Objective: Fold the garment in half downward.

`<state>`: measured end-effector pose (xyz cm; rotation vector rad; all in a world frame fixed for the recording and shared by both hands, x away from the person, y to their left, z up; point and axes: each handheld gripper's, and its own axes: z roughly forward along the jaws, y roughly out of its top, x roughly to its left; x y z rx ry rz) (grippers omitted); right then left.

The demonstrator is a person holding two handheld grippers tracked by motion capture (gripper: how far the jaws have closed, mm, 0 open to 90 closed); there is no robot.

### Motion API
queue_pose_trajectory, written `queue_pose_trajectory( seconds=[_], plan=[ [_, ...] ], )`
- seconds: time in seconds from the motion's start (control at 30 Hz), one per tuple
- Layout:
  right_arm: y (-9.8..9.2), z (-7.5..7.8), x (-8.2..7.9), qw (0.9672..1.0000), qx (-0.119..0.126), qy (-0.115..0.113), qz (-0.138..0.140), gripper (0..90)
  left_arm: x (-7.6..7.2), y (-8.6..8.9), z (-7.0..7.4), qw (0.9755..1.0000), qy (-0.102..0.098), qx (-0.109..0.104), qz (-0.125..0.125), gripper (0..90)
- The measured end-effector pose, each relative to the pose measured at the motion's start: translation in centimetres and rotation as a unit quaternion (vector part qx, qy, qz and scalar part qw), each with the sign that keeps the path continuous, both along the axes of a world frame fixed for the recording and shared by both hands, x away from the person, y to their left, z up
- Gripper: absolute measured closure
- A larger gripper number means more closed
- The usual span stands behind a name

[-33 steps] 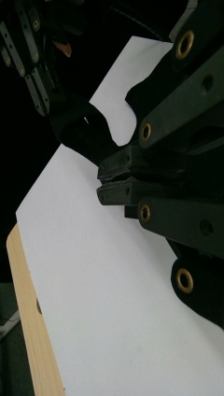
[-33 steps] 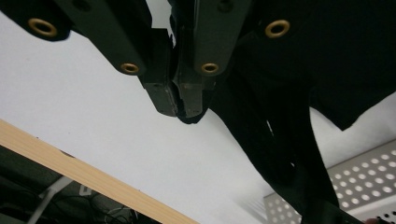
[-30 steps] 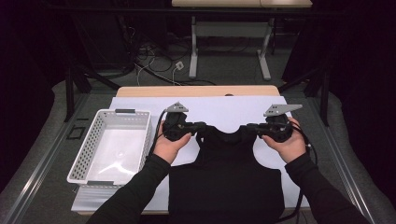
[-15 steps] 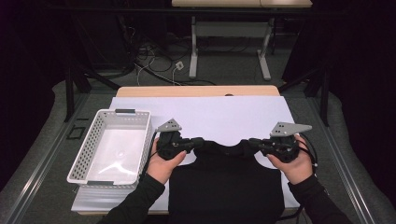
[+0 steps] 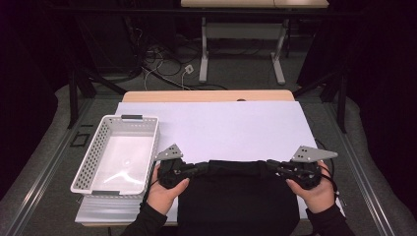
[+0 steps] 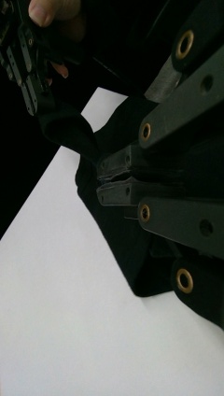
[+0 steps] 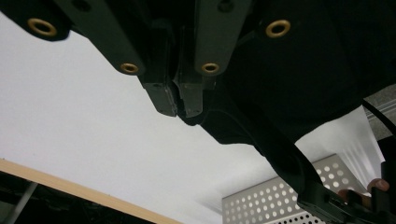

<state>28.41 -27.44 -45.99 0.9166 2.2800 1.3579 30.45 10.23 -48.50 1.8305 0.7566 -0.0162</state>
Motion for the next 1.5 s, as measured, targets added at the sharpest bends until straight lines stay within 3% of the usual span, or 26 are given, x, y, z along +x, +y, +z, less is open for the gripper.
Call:
queue_pose_trajectory(
  seconds=[0.17,0.47,0.87,1.03,1.5],
  plan=[
    [0.1,-1.1,-0.9,1.0000,-0.001,0.005,-0.002,86.1,-0.9,-0.2,-0.9,0.9999,0.007,-0.006,-0.005,86.6],
    [-0.5,-2.6,-1.8,0.9995,0.011,0.027,-0.010,86.0,-1.9,-0.2,-1.6,0.9998,0.012,0.007,-0.012,86.5],
    [-1.1,-2.5,-3.6,0.9991,0.011,0.040,-0.010,85.6,-3.5,-0.3,-1.1,0.9996,0.008,0.019,-0.019,86.2],
    [-1.1,-2.9,-3.8,0.9987,0.005,0.049,-0.011,85.5,-3.9,-0.4,-1.4,0.9991,0.007,0.037,-0.020,85.9],
    [-1.7,-3.0,-4.8,0.9982,0.005,0.056,-0.019,85.4,-4.8,-0.4,-2.1,0.9985,0.017,0.046,-0.025,85.4]
  ],
)
